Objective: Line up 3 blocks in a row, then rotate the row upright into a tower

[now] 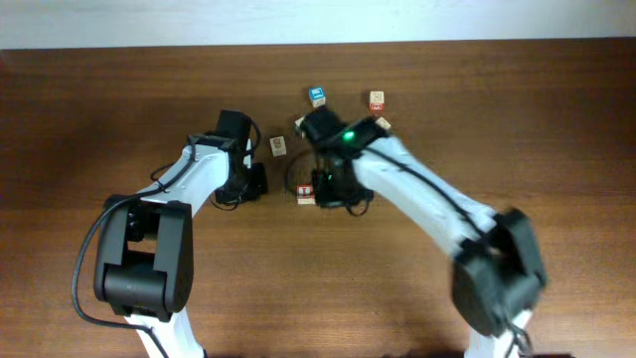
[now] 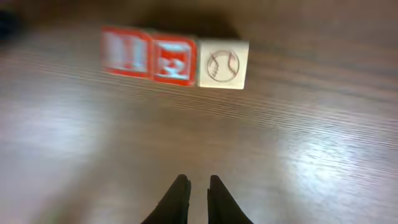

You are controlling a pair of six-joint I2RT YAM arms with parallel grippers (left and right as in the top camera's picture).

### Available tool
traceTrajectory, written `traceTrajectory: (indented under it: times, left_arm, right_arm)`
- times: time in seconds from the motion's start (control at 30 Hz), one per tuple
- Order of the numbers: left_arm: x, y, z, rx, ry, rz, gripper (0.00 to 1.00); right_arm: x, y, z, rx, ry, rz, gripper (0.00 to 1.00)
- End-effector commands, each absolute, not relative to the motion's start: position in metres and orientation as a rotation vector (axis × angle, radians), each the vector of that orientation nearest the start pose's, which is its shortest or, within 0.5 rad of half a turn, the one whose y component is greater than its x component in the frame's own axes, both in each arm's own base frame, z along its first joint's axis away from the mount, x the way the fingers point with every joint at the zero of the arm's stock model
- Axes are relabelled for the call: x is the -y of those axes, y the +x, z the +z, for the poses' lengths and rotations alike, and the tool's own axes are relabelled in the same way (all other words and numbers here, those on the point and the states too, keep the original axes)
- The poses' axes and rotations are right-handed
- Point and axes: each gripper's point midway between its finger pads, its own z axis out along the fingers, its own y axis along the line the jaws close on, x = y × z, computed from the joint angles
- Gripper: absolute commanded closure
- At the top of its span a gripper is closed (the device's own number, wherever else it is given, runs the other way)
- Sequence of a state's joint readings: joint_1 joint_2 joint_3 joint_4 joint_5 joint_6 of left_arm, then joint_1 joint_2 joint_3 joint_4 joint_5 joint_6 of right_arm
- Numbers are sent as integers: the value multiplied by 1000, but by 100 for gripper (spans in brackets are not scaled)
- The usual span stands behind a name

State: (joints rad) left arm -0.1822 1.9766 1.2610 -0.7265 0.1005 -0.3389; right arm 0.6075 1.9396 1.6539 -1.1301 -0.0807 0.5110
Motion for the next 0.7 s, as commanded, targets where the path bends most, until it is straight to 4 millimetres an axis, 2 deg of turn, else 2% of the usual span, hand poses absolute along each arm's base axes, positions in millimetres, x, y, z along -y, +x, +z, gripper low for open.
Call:
traceTrajectory:
  times: [0.0,0.1,0.17,0.23,0.3,0.33,0.37,0.43,0.47,0.67]
  left_arm:
    - [71,348,-26,-3128,-252,-90,87]
    - [72,356,-6,-3132,-251,-88,91]
    - [75,372,24,-3081,-186,-107,91]
    - [79,388,59,-2991,-151,-142,84]
    - [86,392,83,-2933,-66,-208,73]
    - [87,392,87,-2922,-61,-214,67]
    - [88,392,87,-2921,-62,-216,71]
    - [87,392,86,-2926,-92,-215,92]
    - [88,392,84,-2928,-192,-226,100]
    - [111,389,85,-2920,-106,-214,100]
  right_arm:
    - [-215,340,157,-2930,-54,308,87]
    - [-185,351,163,-2936,-18,350,87]
    - [-172,357,164,-2937,-52,435,87]
    - [-165,359,164,-2931,-140,526,86]
    - [-163,356,152,-2925,-228,636,86]
    - [-162,358,139,-2923,-219,640,86]
    - [-163,359,125,-2910,-222,648,87]
    - [-164,361,105,-2893,-208,656,89]
    - [-164,362,82,-2880,-131,668,91]
    - [-165,367,32,-2838,46,706,94]
